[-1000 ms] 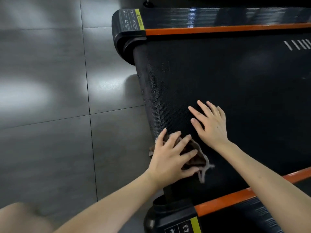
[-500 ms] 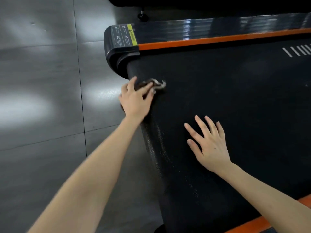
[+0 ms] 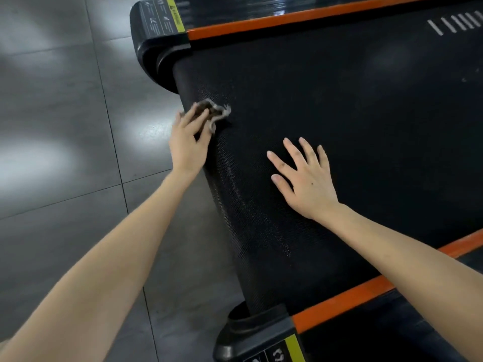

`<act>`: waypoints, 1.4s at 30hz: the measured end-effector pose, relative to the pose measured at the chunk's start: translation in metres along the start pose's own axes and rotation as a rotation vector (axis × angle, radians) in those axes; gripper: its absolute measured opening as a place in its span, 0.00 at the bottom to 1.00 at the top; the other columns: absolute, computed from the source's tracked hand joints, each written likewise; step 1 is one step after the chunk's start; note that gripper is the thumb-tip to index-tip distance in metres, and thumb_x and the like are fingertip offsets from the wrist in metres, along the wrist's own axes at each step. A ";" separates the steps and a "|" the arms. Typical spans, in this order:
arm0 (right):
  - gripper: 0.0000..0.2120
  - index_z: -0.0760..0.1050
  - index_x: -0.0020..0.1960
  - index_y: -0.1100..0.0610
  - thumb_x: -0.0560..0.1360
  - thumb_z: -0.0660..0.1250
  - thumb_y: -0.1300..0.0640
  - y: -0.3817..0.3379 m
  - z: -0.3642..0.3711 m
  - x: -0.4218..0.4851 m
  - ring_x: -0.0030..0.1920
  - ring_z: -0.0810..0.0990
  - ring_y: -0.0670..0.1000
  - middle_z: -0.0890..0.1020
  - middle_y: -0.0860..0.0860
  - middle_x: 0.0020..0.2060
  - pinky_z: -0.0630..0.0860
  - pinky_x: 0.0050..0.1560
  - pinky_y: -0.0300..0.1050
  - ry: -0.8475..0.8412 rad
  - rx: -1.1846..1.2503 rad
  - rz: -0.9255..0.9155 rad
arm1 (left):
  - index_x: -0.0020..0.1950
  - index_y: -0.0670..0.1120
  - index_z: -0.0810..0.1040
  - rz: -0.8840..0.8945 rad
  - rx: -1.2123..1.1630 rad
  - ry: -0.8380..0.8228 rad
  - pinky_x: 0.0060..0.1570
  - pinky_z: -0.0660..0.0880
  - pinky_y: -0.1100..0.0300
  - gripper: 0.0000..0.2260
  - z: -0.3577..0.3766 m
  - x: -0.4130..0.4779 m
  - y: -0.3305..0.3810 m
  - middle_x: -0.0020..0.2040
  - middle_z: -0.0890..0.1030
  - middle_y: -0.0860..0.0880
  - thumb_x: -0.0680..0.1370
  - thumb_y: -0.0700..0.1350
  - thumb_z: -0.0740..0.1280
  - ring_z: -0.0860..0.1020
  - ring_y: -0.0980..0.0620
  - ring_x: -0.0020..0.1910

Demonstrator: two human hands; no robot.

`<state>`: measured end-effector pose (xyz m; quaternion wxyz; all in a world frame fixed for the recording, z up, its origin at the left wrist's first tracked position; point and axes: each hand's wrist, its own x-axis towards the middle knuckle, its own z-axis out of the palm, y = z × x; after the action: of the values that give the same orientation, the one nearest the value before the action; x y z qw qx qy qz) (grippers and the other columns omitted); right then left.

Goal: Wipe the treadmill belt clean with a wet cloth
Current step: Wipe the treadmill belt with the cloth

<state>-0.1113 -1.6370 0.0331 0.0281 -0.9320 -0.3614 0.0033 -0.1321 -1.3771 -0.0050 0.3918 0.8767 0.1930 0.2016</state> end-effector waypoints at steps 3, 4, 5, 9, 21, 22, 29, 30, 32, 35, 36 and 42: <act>0.25 0.66 0.72 0.48 0.80 0.48 0.42 0.000 0.001 0.000 0.72 0.61 0.66 0.66 0.59 0.72 0.56 0.69 0.70 -0.007 -0.011 -0.005 | 0.66 0.43 0.74 0.075 -0.131 -0.096 0.73 0.56 0.53 0.19 -0.007 -0.064 0.000 0.70 0.69 0.50 0.78 0.50 0.61 0.62 0.42 0.73; 0.25 0.66 0.72 0.48 0.80 0.47 0.42 0.000 0.001 0.000 0.72 0.61 0.66 0.66 0.59 0.72 0.56 0.68 0.70 -0.012 -0.011 -0.008 | 0.66 0.44 0.73 0.094 -0.148 -0.124 0.73 0.56 0.52 0.19 -0.008 -0.085 0.002 0.70 0.68 0.51 0.78 0.50 0.60 0.61 0.41 0.73; 0.25 0.66 0.72 0.49 0.80 0.47 0.42 0.001 0.001 0.000 0.72 0.61 0.66 0.66 0.59 0.72 0.56 0.68 0.70 -0.015 -0.011 -0.013 | 0.67 0.45 0.72 0.114 -0.151 -0.146 0.72 0.57 0.52 0.18 -0.010 -0.104 0.006 0.70 0.68 0.51 0.78 0.50 0.60 0.60 0.40 0.73; 0.24 0.66 0.72 0.49 0.80 0.48 0.42 0.002 0.004 0.000 0.72 0.61 0.66 0.66 0.59 0.72 0.56 0.68 0.70 0.012 0.010 -0.034 | 0.64 0.46 0.76 0.253 -0.059 -0.209 0.70 0.60 0.49 0.18 -0.016 -0.156 0.017 0.69 0.69 0.50 0.81 0.54 0.58 0.59 0.37 0.73; 0.26 0.64 0.73 0.49 0.78 0.51 0.40 0.000 -0.010 -0.003 0.74 0.58 0.61 0.65 0.56 0.73 0.53 0.72 0.66 -0.112 0.046 0.008 | 0.63 0.52 0.77 -0.273 -0.216 -0.028 0.66 0.67 0.57 0.13 -0.064 -0.105 0.077 0.65 0.73 0.50 0.78 0.44 0.65 0.70 0.53 0.65; 0.27 0.64 0.73 0.50 0.78 0.51 0.40 0.000 -0.011 -0.004 0.74 0.58 0.61 0.65 0.56 0.73 0.54 0.72 0.66 -0.146 0.048 0.015 | 0.63 0.52 0.77 -0.279 -0.212 -0.012 0.66 0.67 0.55 0.13 -0.068 -0.104 0.078 0.65 0.72 0.50 0.78 0.44 0.65 0.70 0.52 0.65; 0.30 0.69 0.69 0.54 0.76 0.55 0.36 -0.090 -0.103 0.016 0.64 0.74 0.48 0.78 0.50 0.62 0.55 0.74 0.55 0.019 0.624 0.248 | 0.59 0.60 0.76 -0.496 -0.259 0.110 0.64 0.68 0.58 0.13 -0.150 -0.121 0.112 0.65 0.69 0.57 0.78 0.46 0.65 0.68 0.53 0.66; 0.29 0.68 0.70 0.51 0.75 0.59 0.35 -0.121 -0.132 0.019 0.61 0.76 0.44 0.80 0.46 0.58 0.59 0.72 0.49 -0.045 0.873 0.293 | 0.59 0.63 0.77 -0.514 -0.269 0.114 0.62 0.71 0.50 0.13 -0.168 -0.125 0.120 0.66 0.69 0.58 0.78 0.47 0.65 0.71 0.48 0.64; 0.29 0.65 0.72 0.49 0.75 0.64 0.40 -0.179 -0.186 0.025 0.54 0.78 0.38 0.81 0.41 0.51 0.70 0.61 0.37 -0.310 1.245 0.397 | 0.57 0.67 0.78 -0.566 -0.300 0.125 0.52 0.75 0.36 0.12 -0.207 -0.133 0.140 0.66 0.68 0.60 0.78 0.50 0.65 0.75 0.35 0.56; 0.15 0.73 0.64 0.52 0.78 0.65 0.54 -0.241 -0.245 0.024 0.44 0.82 0.39 0.81 0.44 0.46 0.76 0.43 0.30 -0.473 1.444 0.424 | 0.57 0.64 0.78 -0.616 -0.352 0.172 0.46 0.78 0.53 0.12 -0.270 -0.143 0.180 0.66 0.69 0.57 0.78 0.48 0.65 0.77 0.45 0.56; 0.10 0.76 0.59 0.54 0.78 0.64 0.59 -0.257 -0.264 0.023 0.43 0.82 0.41 0.82 0.46 0.46 0.76 0.42 0.31 -0.452 1.455 0.425 | 0.57 0.62 0.78 -0.624 -0.377 0.196 0.44 0.76 0.65 0.12 -0.293 -0.146 0.193 0.66 0.70 0.56 0.78 0.46 0.65 0.76 0.56 0.56; 0.07 0.81 0.50 0.62 0.78 0.64 0.65 -0.342 -0.370 0.010 0.35 0.80 0.38 0.84 0.50 0.41 0.75 0.36 0.30 -0.399 1.406 0.372 | 0.60 0.68 0.69 -0.733 -0.493 0.270 0.61 0.73 0.53 0.21 -0.418 -0.166 0.237 0.59 0.74 0.58 0.75 0.47 0.70 0.76 0.53 0.59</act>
<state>-0.3240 -1.3969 0.4218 0.5494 -0.7217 -0.1091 0.4068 -0.4403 -1.3513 0.3985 0.6053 0.5972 0.4860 0.2020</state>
